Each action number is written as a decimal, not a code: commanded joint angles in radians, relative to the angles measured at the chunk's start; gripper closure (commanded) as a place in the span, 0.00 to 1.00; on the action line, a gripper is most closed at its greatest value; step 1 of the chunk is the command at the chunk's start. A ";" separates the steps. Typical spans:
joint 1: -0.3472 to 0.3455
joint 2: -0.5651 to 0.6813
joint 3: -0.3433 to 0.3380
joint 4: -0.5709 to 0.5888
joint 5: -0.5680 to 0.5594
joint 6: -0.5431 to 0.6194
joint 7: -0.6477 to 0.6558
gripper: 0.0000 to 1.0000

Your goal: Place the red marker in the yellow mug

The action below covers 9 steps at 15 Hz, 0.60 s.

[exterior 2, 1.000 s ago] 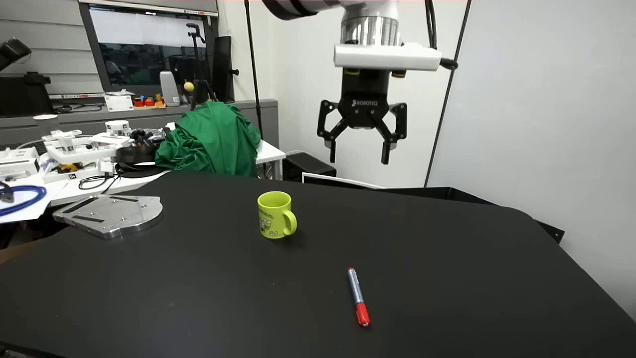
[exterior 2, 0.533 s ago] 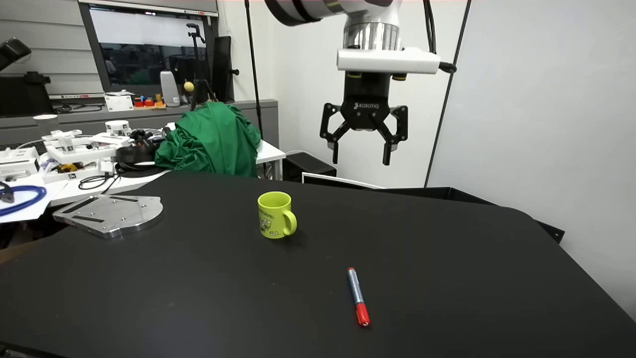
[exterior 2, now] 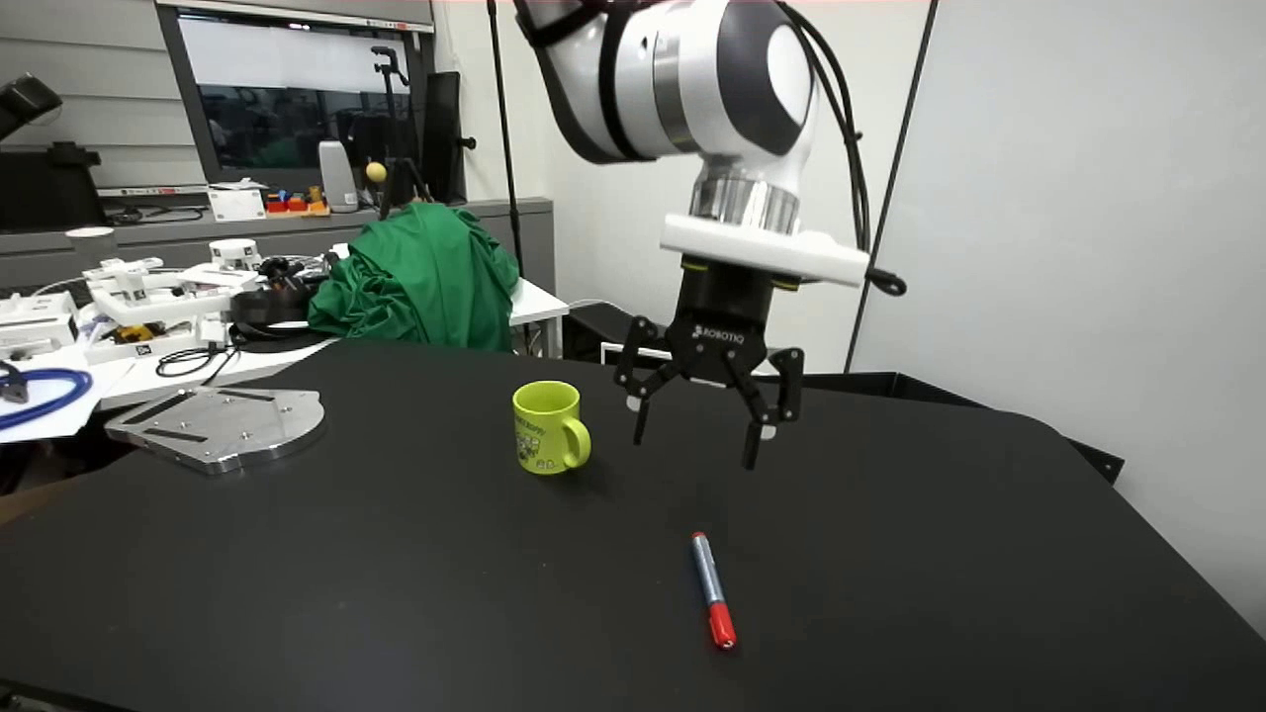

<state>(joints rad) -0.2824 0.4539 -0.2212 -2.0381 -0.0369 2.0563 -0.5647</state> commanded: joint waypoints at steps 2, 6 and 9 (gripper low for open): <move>-0.045 0.098 0.009 0.004 -0.031 -0.012 0.083 0.00; -0.083 0.163 0.015 0.006 -0.046 0.115 0.068 0.00; -0.108 0.216 0.024 0.029 -0.039 0.215 0.064 0.00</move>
<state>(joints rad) -0.3588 0.6252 -0.2171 -2.0419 -0.0619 2.2049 -0.5235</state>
